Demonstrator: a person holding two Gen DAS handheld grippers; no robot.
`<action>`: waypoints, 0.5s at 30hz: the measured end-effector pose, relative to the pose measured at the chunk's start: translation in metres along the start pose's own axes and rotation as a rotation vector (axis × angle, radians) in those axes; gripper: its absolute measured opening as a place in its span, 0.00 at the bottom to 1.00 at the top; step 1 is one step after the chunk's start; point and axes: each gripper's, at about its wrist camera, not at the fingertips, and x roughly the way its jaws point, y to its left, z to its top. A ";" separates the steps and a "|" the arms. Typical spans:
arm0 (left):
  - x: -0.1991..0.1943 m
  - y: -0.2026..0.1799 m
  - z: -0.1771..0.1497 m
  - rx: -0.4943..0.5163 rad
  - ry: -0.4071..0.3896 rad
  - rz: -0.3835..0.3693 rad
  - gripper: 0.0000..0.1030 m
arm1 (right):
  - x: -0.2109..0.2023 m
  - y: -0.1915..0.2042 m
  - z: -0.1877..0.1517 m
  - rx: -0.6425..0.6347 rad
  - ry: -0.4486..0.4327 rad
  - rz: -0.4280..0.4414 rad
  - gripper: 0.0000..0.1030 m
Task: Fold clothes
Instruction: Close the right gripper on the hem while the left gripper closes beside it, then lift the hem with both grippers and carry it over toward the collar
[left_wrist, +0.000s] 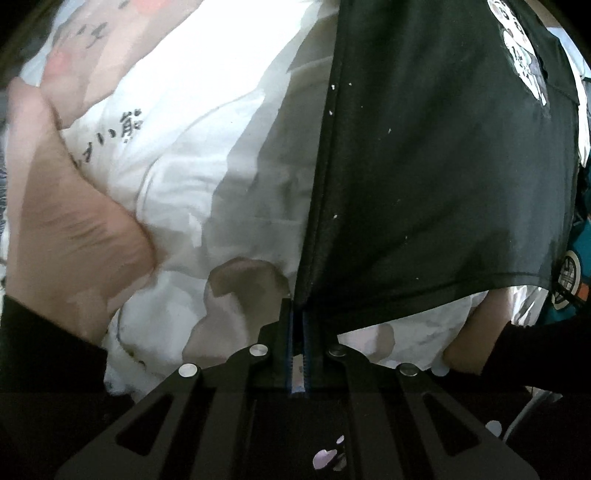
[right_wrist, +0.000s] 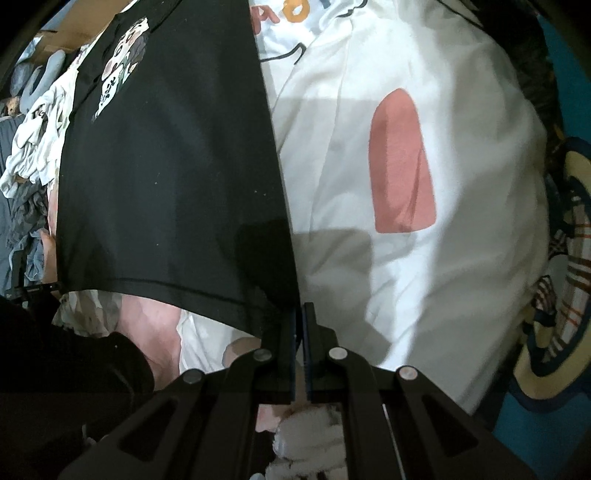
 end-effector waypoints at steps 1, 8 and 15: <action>-0.003 0.000 0.000 0.000 0.000 0.005 0.03 | -0.003 -0.004 -0.001 -0.003 0.000 -0.006 0.02; -0.025 -0.009 -0.010 0.005 -0.010 0.023 0.03 | -0.006 0.007 -0.002 -0.020 -0.003 -0.023 0.02; -0.025 -0.027 -0.023 0.017 0.009 0.036 0.03 | -0.035 -0.004 -0.013 -0.023 -0.007 -0.027 0.02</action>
